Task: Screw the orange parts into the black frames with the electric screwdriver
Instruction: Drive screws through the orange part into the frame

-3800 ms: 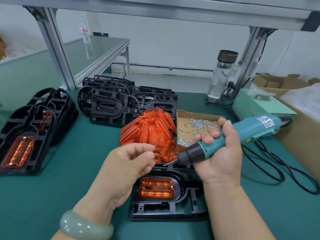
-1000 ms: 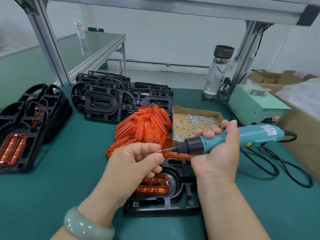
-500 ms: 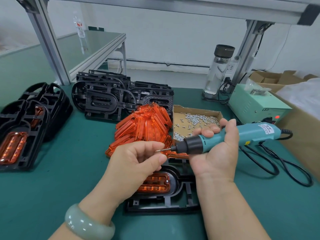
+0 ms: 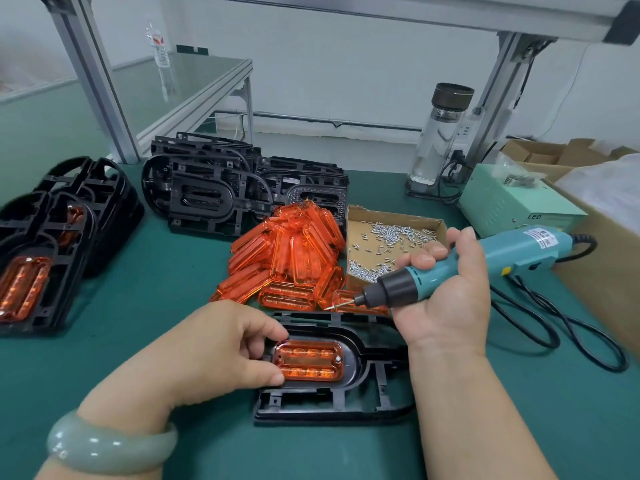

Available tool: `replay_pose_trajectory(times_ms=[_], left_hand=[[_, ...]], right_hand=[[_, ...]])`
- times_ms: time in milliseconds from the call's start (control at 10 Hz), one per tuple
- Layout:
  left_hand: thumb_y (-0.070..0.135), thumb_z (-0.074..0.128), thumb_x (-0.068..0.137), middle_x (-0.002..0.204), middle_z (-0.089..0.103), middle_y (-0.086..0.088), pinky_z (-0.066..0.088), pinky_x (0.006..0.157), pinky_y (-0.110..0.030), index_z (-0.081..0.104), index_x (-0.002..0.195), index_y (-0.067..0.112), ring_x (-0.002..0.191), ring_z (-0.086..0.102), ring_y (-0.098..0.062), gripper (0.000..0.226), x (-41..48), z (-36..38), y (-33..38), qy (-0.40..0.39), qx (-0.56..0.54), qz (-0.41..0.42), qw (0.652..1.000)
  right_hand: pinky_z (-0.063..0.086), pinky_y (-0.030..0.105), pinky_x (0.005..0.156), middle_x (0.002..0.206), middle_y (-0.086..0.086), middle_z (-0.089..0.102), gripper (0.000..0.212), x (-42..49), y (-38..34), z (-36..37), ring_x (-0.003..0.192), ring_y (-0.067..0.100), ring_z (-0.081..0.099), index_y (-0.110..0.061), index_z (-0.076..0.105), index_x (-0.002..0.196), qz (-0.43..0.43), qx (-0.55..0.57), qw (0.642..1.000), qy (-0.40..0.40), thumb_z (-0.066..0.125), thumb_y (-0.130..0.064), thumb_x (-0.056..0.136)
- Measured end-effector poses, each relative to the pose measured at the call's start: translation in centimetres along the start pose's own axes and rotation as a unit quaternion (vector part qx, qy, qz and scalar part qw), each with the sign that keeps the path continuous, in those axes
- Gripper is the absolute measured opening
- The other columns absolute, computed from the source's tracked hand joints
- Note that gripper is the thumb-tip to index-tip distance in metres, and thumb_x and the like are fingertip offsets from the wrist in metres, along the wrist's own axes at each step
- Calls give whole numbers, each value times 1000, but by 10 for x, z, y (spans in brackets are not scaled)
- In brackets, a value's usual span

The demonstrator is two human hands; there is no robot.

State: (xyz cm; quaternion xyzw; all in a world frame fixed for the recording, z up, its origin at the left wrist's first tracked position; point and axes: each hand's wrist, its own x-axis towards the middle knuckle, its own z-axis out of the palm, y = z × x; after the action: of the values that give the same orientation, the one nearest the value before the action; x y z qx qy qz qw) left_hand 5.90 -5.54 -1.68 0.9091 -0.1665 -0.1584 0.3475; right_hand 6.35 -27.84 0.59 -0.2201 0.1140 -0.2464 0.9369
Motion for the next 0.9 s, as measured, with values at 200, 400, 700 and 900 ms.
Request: replay_pose_trajectory(times_ms=[200, 400, 700, 900], left_hand=[[54, 79, 59, 83, 56, 27, 42, 60, -12, 59, 86, 50, 69, 53, 8, 34, 4, 21, 11, 14, 41, 51, 998], [70, 63, 47, 87, 52, 32, 42, 61, -17, 57, 84, 53, 72, 51, 7, 41, 5, 24, 10, 30, 48, 62, 996], [58, 75, 60, 83, 53, 32, 40, 58, -17, 59, 89, 48, 63, 52, 7, 34, 4, 24, 9, 13, 47, 47, 998], [57, 75, 61, 81, 54, 30, 40, 58, -17, 58, 88, 48, 62, 52, 6, 33, 6, 24, 9, 9, 42, 43, 998]], right_hand=[[45, 19, 53, 56, -8, 47, 15, -2, 2, 0, 42, 6, 44, -21, 49, 86, 17, -50, 998, -26, 60, -26, 94], [45, 22, 50, 54, -5, 47, 14, -9, 12, 0, 41, 9, 44, -20, 50, 84, 4, -119, 989, -86, 59, -19, 94], [44, 24, 48, 55, -2, 48, 7, -14, 20, 1, 43, 12, 45, -20, 57, 82, -15, -183, 971, -153, 63, -22, 81], [44, 24, 48, 56, -2, 48, 4, -15, 19, 1, 43, 12, 45, -23, 59, 80, -18, -189, 968, -163, 62, -21, 81]])
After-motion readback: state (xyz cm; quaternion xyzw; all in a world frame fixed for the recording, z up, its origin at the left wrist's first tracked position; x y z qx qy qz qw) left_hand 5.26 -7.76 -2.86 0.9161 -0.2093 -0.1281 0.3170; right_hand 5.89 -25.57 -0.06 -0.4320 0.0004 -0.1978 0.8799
